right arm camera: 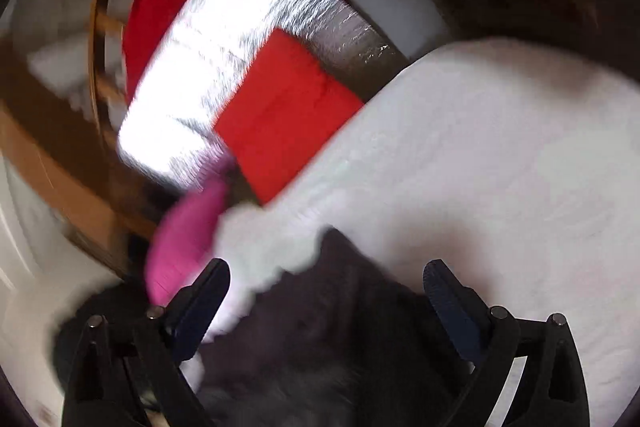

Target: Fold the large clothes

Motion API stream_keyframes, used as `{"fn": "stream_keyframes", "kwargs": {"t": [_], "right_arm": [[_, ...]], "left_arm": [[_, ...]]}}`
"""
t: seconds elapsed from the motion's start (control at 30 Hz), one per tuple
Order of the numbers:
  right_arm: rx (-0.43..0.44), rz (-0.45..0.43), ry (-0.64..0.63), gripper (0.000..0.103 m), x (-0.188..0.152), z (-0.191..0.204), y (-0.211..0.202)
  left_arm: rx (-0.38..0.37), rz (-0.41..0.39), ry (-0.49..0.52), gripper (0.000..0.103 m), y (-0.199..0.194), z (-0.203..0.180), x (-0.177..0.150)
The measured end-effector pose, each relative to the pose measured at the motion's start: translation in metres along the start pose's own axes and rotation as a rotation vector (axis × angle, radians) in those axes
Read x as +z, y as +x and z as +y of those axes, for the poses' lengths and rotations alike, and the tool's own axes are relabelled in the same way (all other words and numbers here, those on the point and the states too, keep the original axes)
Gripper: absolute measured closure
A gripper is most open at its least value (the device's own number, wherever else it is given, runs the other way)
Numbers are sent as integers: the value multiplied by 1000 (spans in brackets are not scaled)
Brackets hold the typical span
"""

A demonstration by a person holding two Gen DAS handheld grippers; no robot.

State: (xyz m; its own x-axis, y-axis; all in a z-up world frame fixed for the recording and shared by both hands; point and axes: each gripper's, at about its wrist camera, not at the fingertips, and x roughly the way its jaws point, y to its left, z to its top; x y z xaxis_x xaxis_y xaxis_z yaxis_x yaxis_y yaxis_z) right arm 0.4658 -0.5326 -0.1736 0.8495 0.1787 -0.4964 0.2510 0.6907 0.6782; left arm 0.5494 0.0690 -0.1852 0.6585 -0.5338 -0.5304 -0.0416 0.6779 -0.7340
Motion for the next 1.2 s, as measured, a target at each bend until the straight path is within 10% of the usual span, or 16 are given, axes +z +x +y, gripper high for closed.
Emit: {"fn": "stream_keyframes", "kwargs": {"t": [0.23,0.53,0.7,0.8,0.93,1.07,1.13,1.2], "right_arm": [[-270,140,-299,4,-15,46,42],[-427,321,-321,9,-1,41,139],[-424,427,-380,73,-16,45,162],[-456,319,-451,83,-13,59,137],[-451,126,-424,84,6,61,92],[-476,265,-225,79,-1,4,113],[-396,229,-113,67,-3,-10,99],[-372,168,-70,19,-1,-9,80]], "left_arm": [[307,-34,26,9,-17,25,-59],[415,47,-25,9,16,38,-49],[488,55,34,9,31,28,-49],[505,47,53,9,34,21,-48],[517,8,102,9,32,6,-53],[545,50,94,9,39,10,-55],[540,56,78,9,38,14,-56],[540,60,83,9,33,13,-57]]}}
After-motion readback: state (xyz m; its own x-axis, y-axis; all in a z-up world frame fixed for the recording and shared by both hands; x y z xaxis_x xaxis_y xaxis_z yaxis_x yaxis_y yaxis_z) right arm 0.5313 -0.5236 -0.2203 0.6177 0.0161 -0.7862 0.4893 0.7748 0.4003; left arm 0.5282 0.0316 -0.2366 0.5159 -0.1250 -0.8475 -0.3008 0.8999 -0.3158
